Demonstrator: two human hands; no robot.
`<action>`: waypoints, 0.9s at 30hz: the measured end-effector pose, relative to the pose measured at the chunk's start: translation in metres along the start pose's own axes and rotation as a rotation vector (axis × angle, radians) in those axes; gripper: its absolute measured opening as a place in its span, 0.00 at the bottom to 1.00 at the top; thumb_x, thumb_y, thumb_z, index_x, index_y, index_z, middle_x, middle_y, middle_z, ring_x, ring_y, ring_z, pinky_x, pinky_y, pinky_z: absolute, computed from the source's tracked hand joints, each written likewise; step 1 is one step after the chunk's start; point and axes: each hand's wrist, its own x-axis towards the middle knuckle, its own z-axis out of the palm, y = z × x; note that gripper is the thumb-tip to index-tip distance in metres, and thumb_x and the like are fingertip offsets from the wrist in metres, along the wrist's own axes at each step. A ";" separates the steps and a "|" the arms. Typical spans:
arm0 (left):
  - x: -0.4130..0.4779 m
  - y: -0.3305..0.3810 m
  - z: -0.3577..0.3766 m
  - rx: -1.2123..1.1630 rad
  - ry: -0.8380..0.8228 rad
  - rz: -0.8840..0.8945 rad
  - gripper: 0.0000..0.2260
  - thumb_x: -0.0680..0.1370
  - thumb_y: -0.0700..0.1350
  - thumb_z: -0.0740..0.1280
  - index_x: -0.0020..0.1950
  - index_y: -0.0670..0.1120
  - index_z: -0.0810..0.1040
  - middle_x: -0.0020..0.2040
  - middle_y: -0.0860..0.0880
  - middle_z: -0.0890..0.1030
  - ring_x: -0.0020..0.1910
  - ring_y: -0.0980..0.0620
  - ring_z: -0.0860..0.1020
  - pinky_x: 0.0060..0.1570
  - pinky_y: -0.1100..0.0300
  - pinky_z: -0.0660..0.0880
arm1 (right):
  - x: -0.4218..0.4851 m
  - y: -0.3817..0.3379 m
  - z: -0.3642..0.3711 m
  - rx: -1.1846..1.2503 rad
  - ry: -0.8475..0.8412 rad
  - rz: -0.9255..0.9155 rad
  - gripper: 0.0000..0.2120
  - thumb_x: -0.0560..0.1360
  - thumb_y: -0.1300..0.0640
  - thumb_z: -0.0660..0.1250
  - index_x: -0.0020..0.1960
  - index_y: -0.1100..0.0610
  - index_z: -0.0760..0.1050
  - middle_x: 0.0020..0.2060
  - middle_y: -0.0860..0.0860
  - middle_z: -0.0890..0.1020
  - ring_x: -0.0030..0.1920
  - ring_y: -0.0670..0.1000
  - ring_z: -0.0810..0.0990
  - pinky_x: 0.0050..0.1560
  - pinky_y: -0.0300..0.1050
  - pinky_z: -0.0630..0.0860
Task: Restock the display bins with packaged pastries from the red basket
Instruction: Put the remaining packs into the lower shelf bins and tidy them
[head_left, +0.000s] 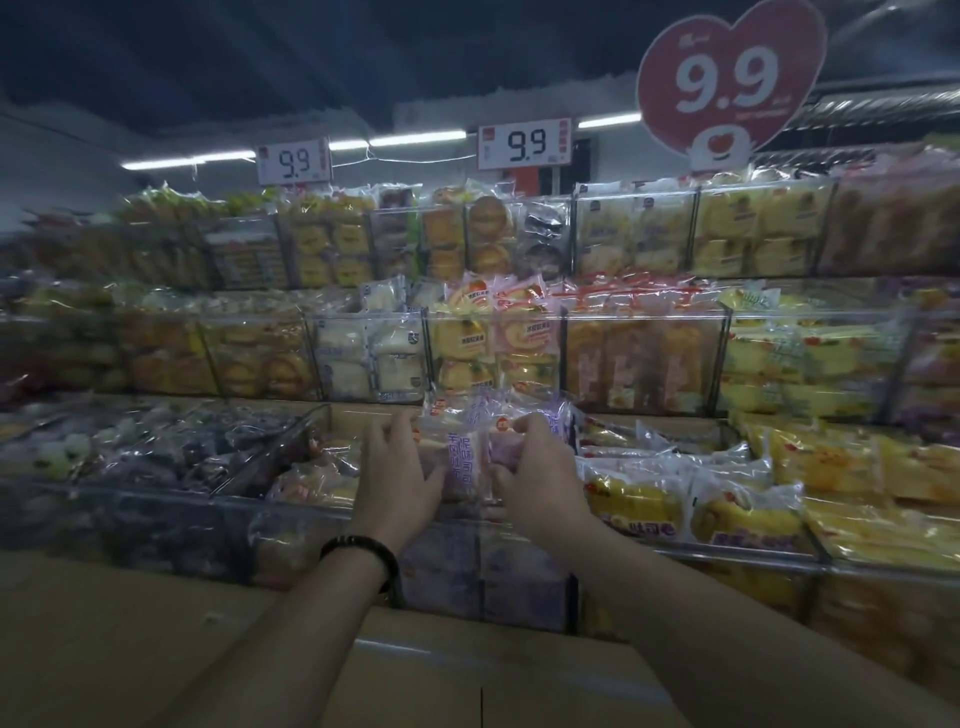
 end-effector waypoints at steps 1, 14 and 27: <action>-0.005 0.006 -0.003 0.027 0.007 0.024 0.28 0.76 0.48 0.76 0.71 0.53 0.68 0.67 0.47 0.67 0.65 0.43 0.74 0.65 0.47 0.76 | -0.004 -0.001 -0.008 -0.004 -0.008 -0.003 0.17 0.79 0.57 0.70 0.64 0.51 0.69 0.53 0.50 0.80 0.50 0.50 0.80 0.52 0.53 0.82; -0.027 0.013 0.012 0.018 -0.236 0.148 0.28 0.82 0.57 0.66 0.81 0.56 0.63 0.78 0.55 0.66 0.74 0.51 0.69 0.73 0.47 0.71 | -0.051 0.008 -0.080 0.062 -0.297 -0.092 0.05 0.78 0.53 0.73 0.50 0.48 0.78 0.42 0.46 0.84 0.42 0.45 0.82 0.42 0.42 0.81; 0.020 -0.003 0.009 -0.014 -0.248 0.140 0.22 0.76 0.63 0.72 0.70 0.62 0.75 0.65 0.62 0.70 0.65 0.60 0.74 0.61 0.61 0.75 | 0.069 0.025 -0.042 0.106 -0.408 -0.040 0.09 0.77 0.52 0.72 0.57 0.45 0.78 0.45 0.43 0.81 0.46 0.41 0.80 0.45 0.39 0.78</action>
